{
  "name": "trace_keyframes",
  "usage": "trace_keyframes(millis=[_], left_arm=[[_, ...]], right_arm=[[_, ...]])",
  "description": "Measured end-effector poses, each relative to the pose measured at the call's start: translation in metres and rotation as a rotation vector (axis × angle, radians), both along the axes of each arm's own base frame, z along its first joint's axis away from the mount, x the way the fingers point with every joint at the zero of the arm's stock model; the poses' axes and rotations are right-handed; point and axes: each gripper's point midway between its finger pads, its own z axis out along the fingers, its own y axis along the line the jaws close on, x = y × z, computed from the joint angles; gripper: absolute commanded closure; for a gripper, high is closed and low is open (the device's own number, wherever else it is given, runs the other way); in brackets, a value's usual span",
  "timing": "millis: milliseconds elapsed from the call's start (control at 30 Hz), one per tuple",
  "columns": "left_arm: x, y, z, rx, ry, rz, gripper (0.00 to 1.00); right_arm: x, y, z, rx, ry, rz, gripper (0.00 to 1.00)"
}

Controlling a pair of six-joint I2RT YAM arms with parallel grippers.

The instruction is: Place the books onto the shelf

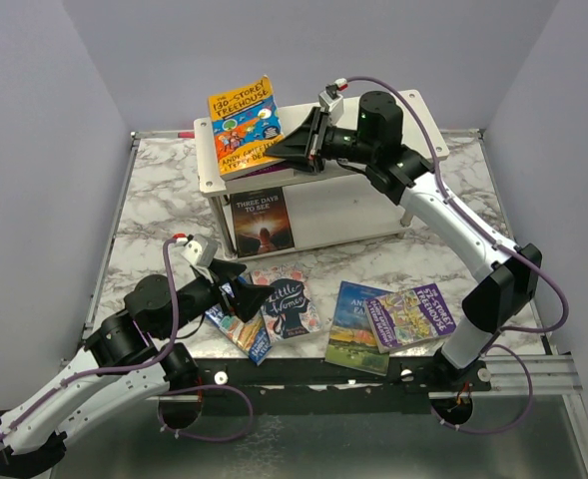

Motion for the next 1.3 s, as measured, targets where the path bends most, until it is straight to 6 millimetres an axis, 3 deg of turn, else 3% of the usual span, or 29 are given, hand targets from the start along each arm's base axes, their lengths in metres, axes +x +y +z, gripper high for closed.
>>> trace_keyframes(millis=[167,500,900,1300], left_arm=[[0.0,0.0,0.0,0.0,0.0,0.0,0.01],[0.0,0.0,0.0,0.0,0.0,0.0,0.01],[0.0,0.0,0.0,0.0,0.0,0.0,0.01],[0.0,0.0,0.0,-0.001,0.0,0.0,0.01]], right_arm=[[0.002,-0.002,-0.001,0.0,0.0,-0.008,0.89],[-0.001,-0.007,0.001,-0.002,-0.01,-0.025,0.65],[-0.001,-0.009,0.0,-0.015,-0.046,-0.028,0.49],[-0.002,-0.022,0.003,-0.094,-0.141,-0.076,0.43]])
